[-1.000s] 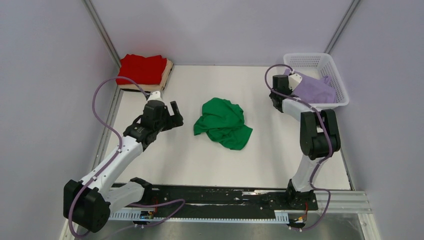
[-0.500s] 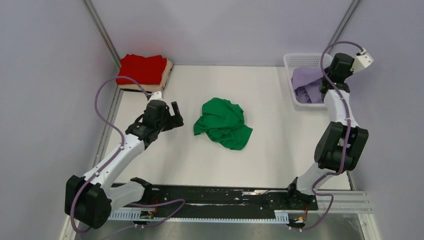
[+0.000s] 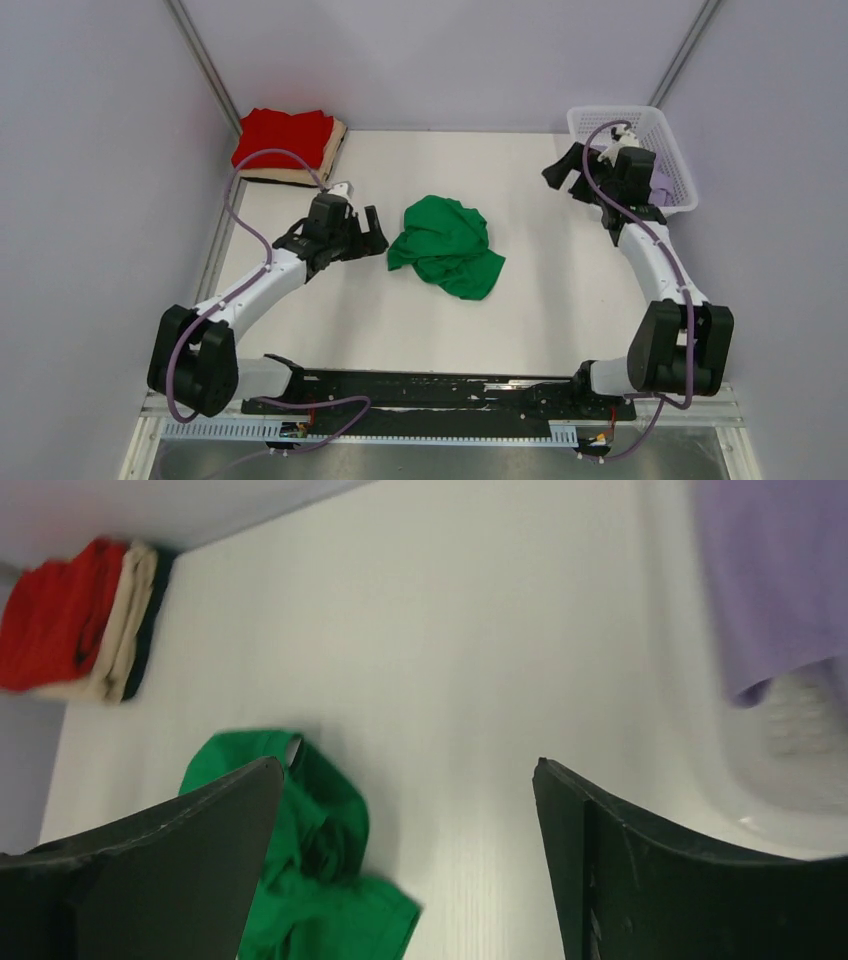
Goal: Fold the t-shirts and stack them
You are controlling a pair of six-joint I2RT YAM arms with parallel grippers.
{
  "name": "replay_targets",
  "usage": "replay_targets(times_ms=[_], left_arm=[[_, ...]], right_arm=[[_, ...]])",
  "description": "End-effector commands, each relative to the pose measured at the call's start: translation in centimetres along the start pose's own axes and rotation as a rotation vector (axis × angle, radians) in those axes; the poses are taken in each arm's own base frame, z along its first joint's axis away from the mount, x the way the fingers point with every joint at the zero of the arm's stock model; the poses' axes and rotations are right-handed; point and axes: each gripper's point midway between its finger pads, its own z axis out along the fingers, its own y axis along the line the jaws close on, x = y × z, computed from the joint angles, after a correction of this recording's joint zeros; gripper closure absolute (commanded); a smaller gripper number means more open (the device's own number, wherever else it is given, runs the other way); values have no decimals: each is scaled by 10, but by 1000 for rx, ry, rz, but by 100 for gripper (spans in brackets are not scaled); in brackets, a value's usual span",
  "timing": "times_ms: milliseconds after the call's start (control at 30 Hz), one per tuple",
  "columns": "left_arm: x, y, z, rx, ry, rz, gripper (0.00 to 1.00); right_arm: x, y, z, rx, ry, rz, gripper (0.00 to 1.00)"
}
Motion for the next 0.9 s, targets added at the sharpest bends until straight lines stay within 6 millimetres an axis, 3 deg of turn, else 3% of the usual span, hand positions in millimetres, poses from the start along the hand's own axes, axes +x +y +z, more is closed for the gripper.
replay_targets(times_ms=[0, 133, 200, 400, 467, 567, 600, 733, 800, 833, 867], left_arm=[[13, -28, 17, 164, 67, 47, 0], [37, -25, 40, 176, 156, 47, 2], [44, -23, 53, 174, 187, 37, 5], [55, -29, 82, 206, 228, -4, 11], [60, -32, 89, 220, 251, -14, 15], [62, -43, 100, 259, 264, -27, 28], [65, -48, 101, 282, 279, -36, 31], [62, -72, 103, 326, 275, -15, 55], [51, -82, 100, 341, 249, -7, 75], [44, -86, 98, 346, 231, -4, 93], [30, -90, 94, 343, 188, 1, 99]], right_arm=[[72, 75, -38, -493, 195, -98, 5], [140, 111, -47, -647, 357, -214, 7], [158, 121, -41, -665, 406, -231, 9], [189, 134, 5, -580, 477, -247, 17], [199, 138, 16, -562, 511, -223, 36], [197, 146, 19, -555, 502, -186, 79], [190, 148, 18, -549, 477, -179, 85], [163, 156, 2, -539, 393, -173, 94], [151, 160, -10, -542, 358, -174, 95], [145, 161, -17, -543, 343, -174, 95], [140, 162, -24, -545, 331, -176, 95]])
